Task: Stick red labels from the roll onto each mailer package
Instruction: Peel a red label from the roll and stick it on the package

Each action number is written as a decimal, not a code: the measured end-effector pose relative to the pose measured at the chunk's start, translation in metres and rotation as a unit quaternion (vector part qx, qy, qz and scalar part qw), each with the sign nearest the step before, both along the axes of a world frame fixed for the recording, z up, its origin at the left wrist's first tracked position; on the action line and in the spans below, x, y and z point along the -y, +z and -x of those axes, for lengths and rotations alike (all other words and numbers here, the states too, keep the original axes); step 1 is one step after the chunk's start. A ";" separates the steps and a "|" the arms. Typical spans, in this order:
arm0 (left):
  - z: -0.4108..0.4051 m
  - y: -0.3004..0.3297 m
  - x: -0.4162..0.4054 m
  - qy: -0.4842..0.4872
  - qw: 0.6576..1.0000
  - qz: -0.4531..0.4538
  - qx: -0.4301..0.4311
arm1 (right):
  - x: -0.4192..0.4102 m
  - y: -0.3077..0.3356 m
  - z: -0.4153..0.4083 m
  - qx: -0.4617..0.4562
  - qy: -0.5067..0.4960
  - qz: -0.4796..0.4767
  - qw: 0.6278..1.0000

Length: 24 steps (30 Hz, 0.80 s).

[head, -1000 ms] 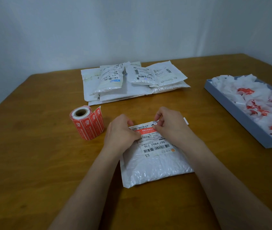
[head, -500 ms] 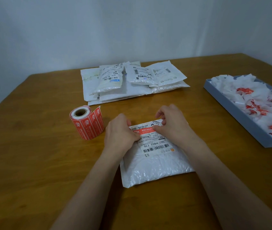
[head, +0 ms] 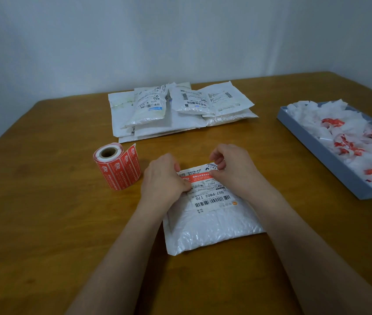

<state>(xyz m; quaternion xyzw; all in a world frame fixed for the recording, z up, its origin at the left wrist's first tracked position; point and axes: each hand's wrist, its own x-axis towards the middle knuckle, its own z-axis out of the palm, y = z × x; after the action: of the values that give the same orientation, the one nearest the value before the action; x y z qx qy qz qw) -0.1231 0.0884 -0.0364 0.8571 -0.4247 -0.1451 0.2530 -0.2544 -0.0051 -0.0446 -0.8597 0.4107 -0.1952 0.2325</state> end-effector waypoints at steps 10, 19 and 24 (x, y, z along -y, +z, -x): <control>-0.006 -0.006 -0.009 -0.019 0.998 0.042 -0.033 | -0.001 -0.001 -0.002 -0.020 0.008 0.014 1.000; -0.011 -0.004 -0.019 -0.096 0.992 0.081 -0.014 | -0.004 0.008 0.011 -0.076 0.083 -0.017 0.994; -0.011 -0.003 -0.019 -0.150 0.988 0.042 0.022 | -0.007 -0.006 0.019 -0.057 0.094 -0.019 0.994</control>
<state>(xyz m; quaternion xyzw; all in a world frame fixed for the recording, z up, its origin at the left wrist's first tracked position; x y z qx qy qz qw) -0.1118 0.1070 -0.0397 0.7752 -0.5597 -0.1442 0.2550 -0.2732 0.0016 -0.0508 -0.8997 0.3442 -0.1157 0.2421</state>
